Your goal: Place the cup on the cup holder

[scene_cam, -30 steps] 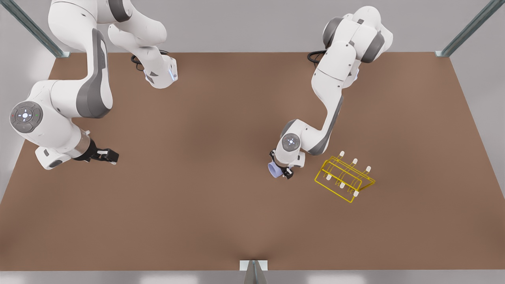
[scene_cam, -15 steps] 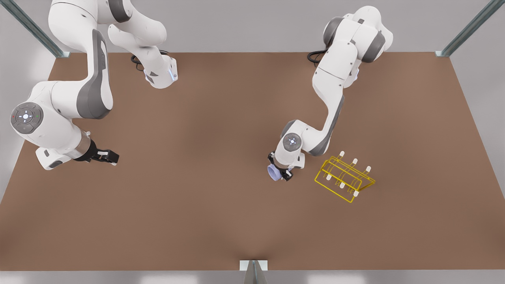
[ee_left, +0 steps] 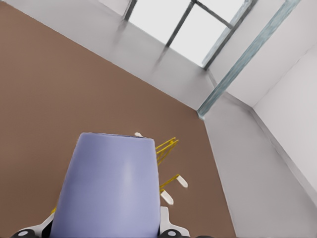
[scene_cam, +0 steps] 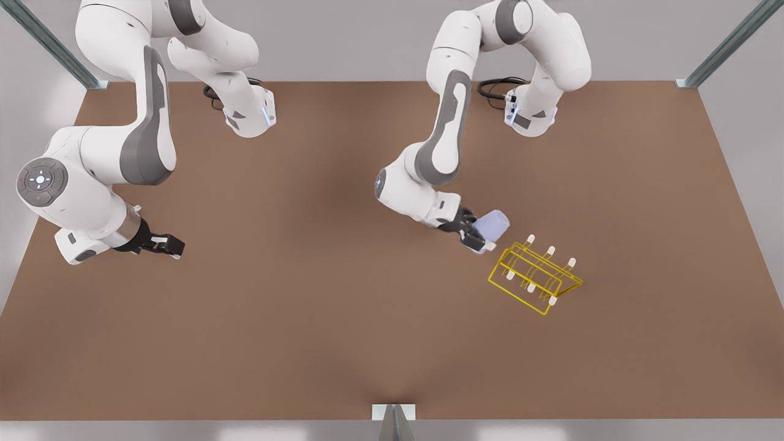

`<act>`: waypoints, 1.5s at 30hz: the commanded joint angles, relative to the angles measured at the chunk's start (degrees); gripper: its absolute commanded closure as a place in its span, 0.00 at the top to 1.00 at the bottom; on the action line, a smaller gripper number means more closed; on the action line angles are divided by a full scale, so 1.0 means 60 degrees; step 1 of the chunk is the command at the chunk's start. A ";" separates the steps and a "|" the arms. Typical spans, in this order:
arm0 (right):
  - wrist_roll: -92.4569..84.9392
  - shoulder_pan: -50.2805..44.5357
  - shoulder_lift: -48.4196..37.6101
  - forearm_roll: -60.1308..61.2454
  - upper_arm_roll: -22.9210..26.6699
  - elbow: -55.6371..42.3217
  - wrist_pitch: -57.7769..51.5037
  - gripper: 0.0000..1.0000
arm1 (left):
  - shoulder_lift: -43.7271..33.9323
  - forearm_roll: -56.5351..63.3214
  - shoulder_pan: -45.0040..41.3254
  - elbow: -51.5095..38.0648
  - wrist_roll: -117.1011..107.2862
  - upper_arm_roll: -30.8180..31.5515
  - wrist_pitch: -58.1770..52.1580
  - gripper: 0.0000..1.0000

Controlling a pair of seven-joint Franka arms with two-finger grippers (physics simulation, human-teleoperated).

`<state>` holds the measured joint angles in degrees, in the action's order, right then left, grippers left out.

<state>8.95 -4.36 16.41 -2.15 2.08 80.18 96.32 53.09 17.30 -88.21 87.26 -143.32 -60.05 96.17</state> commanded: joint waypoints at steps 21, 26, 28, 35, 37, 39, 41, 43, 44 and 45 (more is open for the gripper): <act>0.0047 0.0009 -0.0011 0.0022 0.0004 -0.0019 0.0046 1.00 | 0.1845 0.2874 0.2616 -0.1403 0.8975 0.1234 0.0172 0.76; 0.0047 0.0009 0.0003 0.0022 -0.0010 -0.0019 0.0060 1.00 | 0.1933 0.1937 0.2865 -0.1403 0.4347 0.1322 0.0743 0.77; 0.0047 0.0009 0.0003 0.0022 0.0004 -0.0019 0.0060 1.00 | 0.1947 0.1512 0.2865 -0.1403 0.3512 0.1322 0.0846 0.77; 0.0047 0.0009 0.0003 0.0022 0.0004 -0.0019 0.0119 1.00 | 0.2255 0.1555 0.2821 -0.1257 0.3218 0.1293 0.0831 0.77; 0.0047 0.0009 0.0003 0.0007 0.0004 -0.0005 0.0119 1.00 | 0.2255 0.1556 0.2806 -0.1257 0.3247 0.1293 0.0817 1.00; 0.0032 0.0009 0.0003 0.0021 0.0004 -0.0019 0.0119 1.00 | 0.2255 0.1570 0.2763 -0.1242 0.3291 0.1278 0.0714 1.00; 0.0047 0.0009 0.0003 0.0007 -0.0010 -0.0019 0.0119 1.00 | 0.2240 0.1570 0.2719 -0.1213 0.3335 0.1264 0.0685 1.00; 0.0047 0.0009 0.0003 0.0022 0.0004 -0.0019 0.0119 1.00 | 0.2226 0.1570 0.2499 -0.1052 0.3350 0.1161 0.0670 1.00; 0.0047 0.0009 0.0003 0.0007 -0.0010 -0.0019 0.0119 1.00 | 0.2211 0.1570 0.2470 -0.1052 0.3350 0.1161 0.0656 1.00; 0.0047 0.0009 0.0003 0.0022 0.0004 -0.0019 0.0119 1.00 | 0.2167 0.1585 0.2411 -0.1037 0.3364 0.1161 0.0554 1.00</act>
<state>9.23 -4.31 16.50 -2.08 2.07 80.11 97.01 65.98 26.76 -74.02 81.56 -117.10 -53.24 100.26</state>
